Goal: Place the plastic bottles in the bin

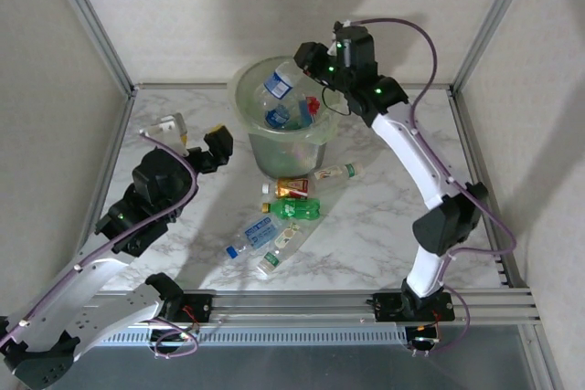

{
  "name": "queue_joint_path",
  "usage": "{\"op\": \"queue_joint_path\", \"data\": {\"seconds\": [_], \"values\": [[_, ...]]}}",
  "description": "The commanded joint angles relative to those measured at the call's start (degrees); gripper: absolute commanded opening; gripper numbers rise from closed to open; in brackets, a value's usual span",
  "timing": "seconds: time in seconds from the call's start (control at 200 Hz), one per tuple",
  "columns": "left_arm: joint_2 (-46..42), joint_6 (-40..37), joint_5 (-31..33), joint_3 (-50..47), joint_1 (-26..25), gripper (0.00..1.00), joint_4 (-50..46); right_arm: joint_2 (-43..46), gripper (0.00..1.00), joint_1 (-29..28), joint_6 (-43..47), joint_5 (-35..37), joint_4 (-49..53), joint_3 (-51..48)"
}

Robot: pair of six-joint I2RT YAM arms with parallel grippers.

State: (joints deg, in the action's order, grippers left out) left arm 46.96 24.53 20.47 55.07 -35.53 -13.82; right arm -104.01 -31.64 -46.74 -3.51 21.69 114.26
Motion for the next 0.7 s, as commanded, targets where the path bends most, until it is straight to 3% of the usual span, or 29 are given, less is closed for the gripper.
{"op": "queue_joint_path", "data": {"seconds": [0.0, 0.33, 0.696], "values": [[0.15, 4.09, -4.92, -1.91, 1.32, 0.97, -2.85, -4.44, 0.25, 0.25, -0.64, -0.86, 0.56, 5.10], [0.11, 4.65, -7.60, -4.17, 2.54, 0.93, -2.44, -10.03, 0.29, 0.15, -1.10, -4.97, 3.45, 6.00], [0.68, 5.02, -8.25, -4.95, 3.10, 0.91, -2.90, -15.96, 0.63, 0.21, 1.45, -3.99, 10.34, 15.46]]}}
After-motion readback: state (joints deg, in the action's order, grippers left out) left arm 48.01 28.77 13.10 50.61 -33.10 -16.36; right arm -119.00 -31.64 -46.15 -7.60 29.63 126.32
